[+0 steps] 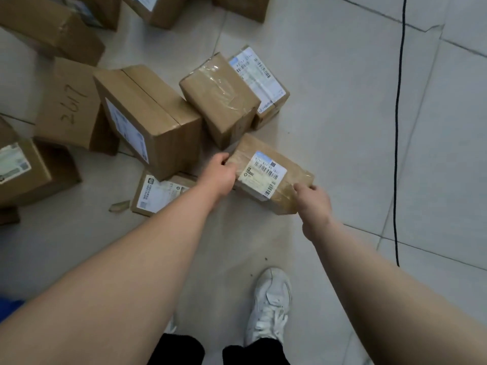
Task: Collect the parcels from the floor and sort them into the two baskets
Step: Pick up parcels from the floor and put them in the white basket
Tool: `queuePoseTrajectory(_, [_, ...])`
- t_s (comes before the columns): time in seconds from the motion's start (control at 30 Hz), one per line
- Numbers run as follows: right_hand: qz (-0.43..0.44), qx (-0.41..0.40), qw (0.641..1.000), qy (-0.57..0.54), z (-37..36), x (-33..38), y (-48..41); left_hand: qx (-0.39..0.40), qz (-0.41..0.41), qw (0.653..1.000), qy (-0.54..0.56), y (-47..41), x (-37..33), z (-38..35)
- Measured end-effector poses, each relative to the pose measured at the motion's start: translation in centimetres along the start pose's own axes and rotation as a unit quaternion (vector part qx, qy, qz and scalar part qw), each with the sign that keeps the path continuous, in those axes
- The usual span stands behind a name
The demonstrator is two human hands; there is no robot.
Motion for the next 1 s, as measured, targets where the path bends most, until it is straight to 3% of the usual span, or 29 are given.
queuePoseTrajectory(0.17, [0.032, -0.02, 0.999, 0.03, 0.2, 1.1, 3.3, -0.037, 0.035, 0.998, -0.036, 4.7, 1.4, 3.0])
queuePoseTrajectory(0.3, [0.029, 0.007, 0.996, 0.083, -1.2, 2.1, 6.8, -0.08, 0.039, 0.995, 0.036, 8.8, 2.6, 6.2])
queuePoseTrajectory(0.47, [-0.025, 0.088, 0.994, -0.065, -4.8, 1.1, 10.3, -0.143, 0.092, 0.976, 0.133, 12.9, 6.1, 10.3])
queuePoseTrajectory(0.83, [-0.029, 0.106, 0.993, 0.045, -9.8, -2.8, 12.7, -0.157, 0.116, 0.965, 0.178, 15.5, 12.3, 12.4])
queuePoseTrajectory(1.0, [-0.023, 0.099, 0.994, 0.027, -10.5, -4.0, 12.6, -0.151, 0.12, 0.955, 0.223, 15.4, 14.6, 13.0])
Point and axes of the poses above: each hand's wrist, its own y-axis away from the middle knuckle, its own z-axis out of the back of the hand, x = y × z, the point moved 8 cm from there along -y, towards the middle knuckle, and after that the axes turned 12 degrees about x, right-handed, at the moved point
